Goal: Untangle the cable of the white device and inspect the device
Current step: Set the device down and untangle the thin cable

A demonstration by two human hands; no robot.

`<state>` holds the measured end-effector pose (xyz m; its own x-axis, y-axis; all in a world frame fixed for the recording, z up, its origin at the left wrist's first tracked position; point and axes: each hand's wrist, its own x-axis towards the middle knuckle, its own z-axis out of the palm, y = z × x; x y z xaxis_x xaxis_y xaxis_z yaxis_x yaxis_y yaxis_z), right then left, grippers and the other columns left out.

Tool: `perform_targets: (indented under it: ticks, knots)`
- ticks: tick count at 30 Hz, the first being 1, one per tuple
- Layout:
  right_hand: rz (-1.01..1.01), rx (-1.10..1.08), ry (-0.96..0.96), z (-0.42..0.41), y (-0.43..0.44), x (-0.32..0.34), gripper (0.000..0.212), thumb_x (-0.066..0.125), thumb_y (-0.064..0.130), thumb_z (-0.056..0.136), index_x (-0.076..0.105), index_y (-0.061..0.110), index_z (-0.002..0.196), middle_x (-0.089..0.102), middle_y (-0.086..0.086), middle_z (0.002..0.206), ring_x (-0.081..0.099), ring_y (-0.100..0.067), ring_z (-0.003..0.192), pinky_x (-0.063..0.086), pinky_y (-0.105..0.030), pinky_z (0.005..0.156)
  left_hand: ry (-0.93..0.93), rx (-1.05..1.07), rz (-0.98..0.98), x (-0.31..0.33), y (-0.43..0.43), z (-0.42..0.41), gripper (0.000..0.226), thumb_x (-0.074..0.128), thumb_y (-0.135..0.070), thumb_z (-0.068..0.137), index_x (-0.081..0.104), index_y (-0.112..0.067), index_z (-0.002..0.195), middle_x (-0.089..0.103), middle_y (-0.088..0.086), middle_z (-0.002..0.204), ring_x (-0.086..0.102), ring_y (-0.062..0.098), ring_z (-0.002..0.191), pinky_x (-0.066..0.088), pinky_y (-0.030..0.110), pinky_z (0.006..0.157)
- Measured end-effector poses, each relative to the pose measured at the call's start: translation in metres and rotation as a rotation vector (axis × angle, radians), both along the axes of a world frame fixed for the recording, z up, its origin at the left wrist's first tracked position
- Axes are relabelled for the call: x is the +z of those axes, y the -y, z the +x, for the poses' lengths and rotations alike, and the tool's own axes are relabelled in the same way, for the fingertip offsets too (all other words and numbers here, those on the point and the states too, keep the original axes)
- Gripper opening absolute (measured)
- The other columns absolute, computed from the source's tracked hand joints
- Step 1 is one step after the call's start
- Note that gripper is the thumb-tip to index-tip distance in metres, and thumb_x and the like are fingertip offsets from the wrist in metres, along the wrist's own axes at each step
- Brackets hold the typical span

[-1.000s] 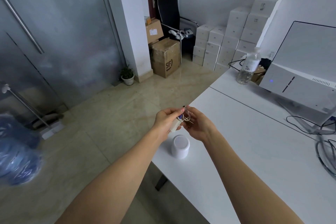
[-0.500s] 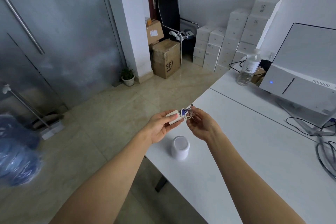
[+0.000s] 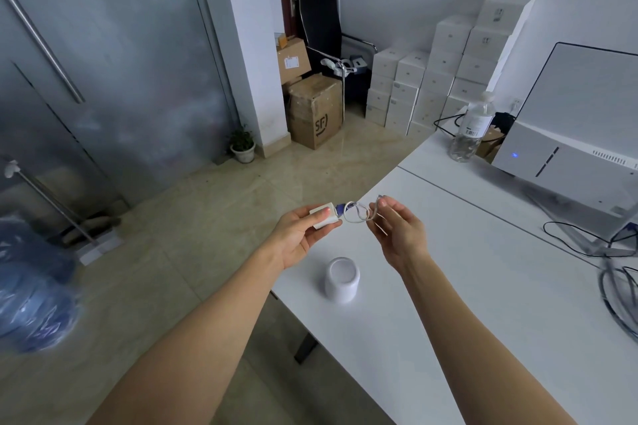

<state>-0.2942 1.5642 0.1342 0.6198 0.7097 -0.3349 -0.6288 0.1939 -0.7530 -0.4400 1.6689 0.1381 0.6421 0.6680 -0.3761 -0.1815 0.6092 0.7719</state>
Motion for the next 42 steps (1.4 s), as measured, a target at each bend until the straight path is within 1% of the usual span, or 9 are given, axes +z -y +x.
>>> perform_targets:
  ticks: [4, 8, 10, 12, 14, 22, 30, 36, 42]
  knots:
    - [0.026, -0.046, 0.118, 0.001, 0.004, 0.001, 0.017, 0.065, 0.004, 0.084, 0.058, 0.007, 0.098, 0.07, -0.007, 0.069, 0.067, -0.018, 0.059, 0.057, -0.027, 0.065, 0.004, 0.056, -0.006, 0.0, -0.003, -0.001, 0.011, 0.061, -0.004, 0.086, 0.064, -0.005, 0.097, 0.075, 0.007, 0.078, 0.074, 0.019, 0.07, 0.056, 0.018, 0.059]
    - [0.057, -0.044, 0.125, 0.003, 0.008, 0.001, 0.018, 0.065, 0.004, 0.084, 0.061, 0.006, 0.101, 0.072, -0.006, 0.072, 0.068, -0.019, 0.062, 0.057, -0.027, 0.067, 0.018, 0.098, -0.01, 0.001, -0.003, -0.001, 0.011, 0.061, -0.005, 0.085, 0.064, -0.006, 0.096, 0.07, 0.011, 0.09, 0.074, 0.017, 0.068, 0.056, 0.017, 0.058]
    - [0.063, -0.033, 0.113, 0.004, 0.009, 0.002, 0.013, 0.065, 0.005, 0.084, 0.064, 0.007, 0.097, 0.071, -0.007, 0.076, 0.068, -0.018, 0.064, 0.057, -0.026, 0.067, 0.022, 0.105, -0.013, 0.0, -0.003, -0.002, 0.012, 0.062, -0.006, 0.085, 0.064, -0.006, 0.097, 0.07, 0.01, 0.09, 0.074, 0.017, 0.069, 0.056, 0.017, 0.058]
    - [0.066, -0.02, 0.116, 0.003, 0.011, 0.002, 0.007, 0.064, 0.006, 0.085, 0.067, 0.01, 0.09, 0.07, -0.007, 0.079, 0.067, -0.016, 0.064, 0.056, -0.025, 0.067, 0.023, 0.121, -0.023, 0.0, -0.004, -0.002, 0.012, 0.063, -0.006, 0.084, 0.065, -0.006, 0.096, 0.073, 0.008, 0.084, 0.074, 0.018, 0.069, 0.056, 0.017, 0.058]
    - [0.069, -0.012, 0.12, 0.004, 0.013, 0.002, 0.007, 0.063, 0.006, 0.086, 0.068, 0.011, 0.086, 0.069, -0.007, 0.08, 0.066, -0.015, 0.063, 0.056, -0.025, 0.066, 0.022, 0.143, -0.029, 0.0, -0.004, -0.003, 0.012, 0.065, -0.008, 0.083, 0.065, -0.006, 0.095, 0.073, 0.008, 0.082, 0.074, 0.018, 0.07, 0.056, 0.017, 0.058]
    - [0.11, 0.008, 0.094, 0.005, 0.021, 0.002, 0.011, 0.059, 0.007, 0.089, 0.068, 0.013, 0.089, 0.069, -0.001, 0.075, 0.063, -0.013, 0.064, 0.054, -0.025, 0.068, 0.042, 0.217, -0.017, -0.003, -0.007, -0.004, 0.01, 0.065, -0.008, 0.084, 0.064, -0.003, 0.092, 0.07, 0.012, 0.091, 0.073, 0.018, 0.071, 0.057, 0.018, 0.061]
    - [0.12, 0.007, 0.09, 0.001, 0.03, -0.007, 0.013, 0.056, 0.005, 0.089, 0.068, 0.009, 0.09, 0.068, -0.002, 0.069, 0.063, -0.014, 0.059, 0.057, -0.037, 0.082, 0.058, 0.257, -0.03, -0.011, -0.008, -0.008, 0.016, 0.066, -0.008, 0.083, 0.06, -0.003, 0.098, 0.068, 0.013, 0.094, 0.073, 0.015, 0.069, 0.057, 0.019, 0.062]
    - [0.053, 0.015, 0.065, -0.007, 0.043, -0.026, 0.013, 0.056, 0.004, 0.09, 0.069, 0.008, 0.093, 0.067, -0.004, 0.072, 0.061, -0.015, 0.06, 0.059, -0.033, 0.071, -0.006, 0.241, -0.066, -0.027, -0.006, -0.016, 0.011, 0.066, -0.01, 0.083, 0.063, -0.005, 0.092, 0.071, 0.008, 0.083, 0.072, 0.014, 0.066, 0.059, 0.02, 0.066]
    - [-0.038, 0.0, 0.008, -0.02, 0.059, -0.053, 0.013, 0.057, 0.004, 0.089, 0.069, 0.006, 0.094, 0.067, -0.007, 0.074, 0.062, -0.015, 0.058, 0.06, -0.033, 0.068, -0.055, 0.174, -0.065, -0.053, 0.003, -0.026, 0.015, 0.066, -0.011, 0.084, 0.061, -0.007, 0.097, 0.07, 0.011, 0.093, 0.071, 0.017, 0.072, 0.058, 0.021, 0.063]
